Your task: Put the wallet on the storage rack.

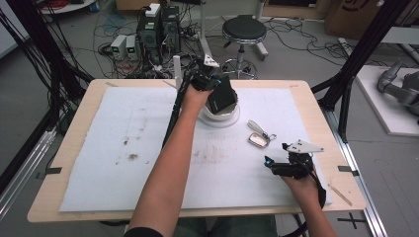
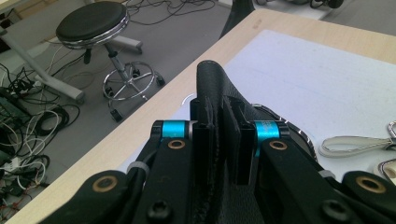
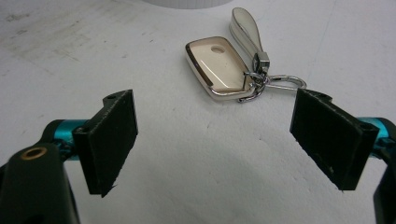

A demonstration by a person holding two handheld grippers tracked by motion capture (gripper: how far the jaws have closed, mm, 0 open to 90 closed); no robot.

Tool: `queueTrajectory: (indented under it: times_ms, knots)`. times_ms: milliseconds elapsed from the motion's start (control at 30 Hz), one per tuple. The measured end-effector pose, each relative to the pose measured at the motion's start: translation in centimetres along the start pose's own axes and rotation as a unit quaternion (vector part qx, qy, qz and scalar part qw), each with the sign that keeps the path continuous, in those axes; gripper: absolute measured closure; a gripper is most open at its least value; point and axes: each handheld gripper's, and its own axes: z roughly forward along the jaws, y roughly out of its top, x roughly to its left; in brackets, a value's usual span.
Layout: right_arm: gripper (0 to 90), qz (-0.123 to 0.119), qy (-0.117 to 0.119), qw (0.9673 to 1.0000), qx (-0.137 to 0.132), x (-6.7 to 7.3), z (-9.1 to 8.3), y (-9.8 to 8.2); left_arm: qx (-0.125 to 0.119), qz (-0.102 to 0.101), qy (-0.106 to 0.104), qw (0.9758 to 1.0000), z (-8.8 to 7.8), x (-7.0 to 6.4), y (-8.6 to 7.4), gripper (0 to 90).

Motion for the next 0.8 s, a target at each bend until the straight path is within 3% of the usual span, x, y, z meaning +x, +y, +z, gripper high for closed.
queueTrajectory:
  times_ms: [567, 800]
  knots:
    - [15.1, -0.001, -0.001, 1.0000, 0.001, 0.0, 0.0, -0.1, -0.004, 0.018, 0.006, 0.9998, 0.2, 0.0, -0.3, 82.1]
    - [15.1, 0.000, 0.001, 1.0000, 0.002, 0.2, 0.0, 0.0, 0.004, 0.017, -0.010, 0.9998, 1.2, -0.9, -1.5, 80.9]
